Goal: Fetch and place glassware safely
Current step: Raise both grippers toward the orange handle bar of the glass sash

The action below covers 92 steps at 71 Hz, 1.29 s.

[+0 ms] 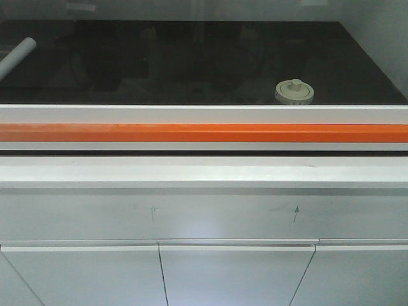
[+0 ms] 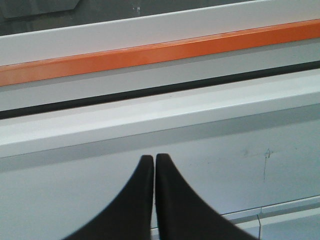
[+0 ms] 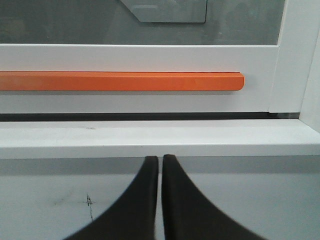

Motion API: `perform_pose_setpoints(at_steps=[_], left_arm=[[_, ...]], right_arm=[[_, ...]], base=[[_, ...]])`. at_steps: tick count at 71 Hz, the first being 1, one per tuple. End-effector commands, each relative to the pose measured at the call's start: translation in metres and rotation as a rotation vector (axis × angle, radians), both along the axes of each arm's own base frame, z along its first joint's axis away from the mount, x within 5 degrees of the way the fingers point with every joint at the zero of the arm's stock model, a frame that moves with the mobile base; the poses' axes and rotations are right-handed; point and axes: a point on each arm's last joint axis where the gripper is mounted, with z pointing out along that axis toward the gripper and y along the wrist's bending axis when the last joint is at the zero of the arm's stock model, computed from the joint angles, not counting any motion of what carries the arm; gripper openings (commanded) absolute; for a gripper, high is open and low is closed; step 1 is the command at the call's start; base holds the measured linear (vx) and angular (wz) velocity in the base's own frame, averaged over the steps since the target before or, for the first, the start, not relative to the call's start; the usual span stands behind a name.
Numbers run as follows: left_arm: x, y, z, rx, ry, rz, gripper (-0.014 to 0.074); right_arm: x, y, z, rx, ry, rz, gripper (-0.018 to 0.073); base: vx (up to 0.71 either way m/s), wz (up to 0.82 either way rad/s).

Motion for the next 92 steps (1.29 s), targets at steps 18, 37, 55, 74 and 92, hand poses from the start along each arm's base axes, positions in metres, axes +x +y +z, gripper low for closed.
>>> perform_pose_setpoints(at_steps=[18, 37, 55, 74, 92], left_arm=[[0.001, 0.000, -0.002, -0.013, -0.053, -0.003, -0.0007], [0.001, 0.000, -0.002, -0.013, -0.053, -0.003, -0.0007], [0.001, 0.000, -0.002, -0.013, -0.053, -0.003, -0.0007], [0.001, 0.000, -0.002, -0.014, -0.061, -0.003, -0.0007], [0.000, 0.001, 0.010, -0.134, -0.177, 0.005, -0.0007]], right_arm=[[0.000, 0.001, 0.001, -0.015, -0.065, 0.004, -0.0003], [0.000, 0.001, 0.001, -0.015, -0.065, 0.004, -0.0003], [0.000, 0.001, 0.001, -0.015, -0.065, 0.004, -0.0003], [0.000, 0.001, 0.001, -0.015, -0.065, 0.004, -0.0003], [0.000, 0.001, 0.003, -0.017, -0.089, 0.007, -0.0003]], base=[[0.00, 0.00], [0.00, 0.00], [0.00, 0.00], [0.00, 0.00], [0.00, 0.00]])
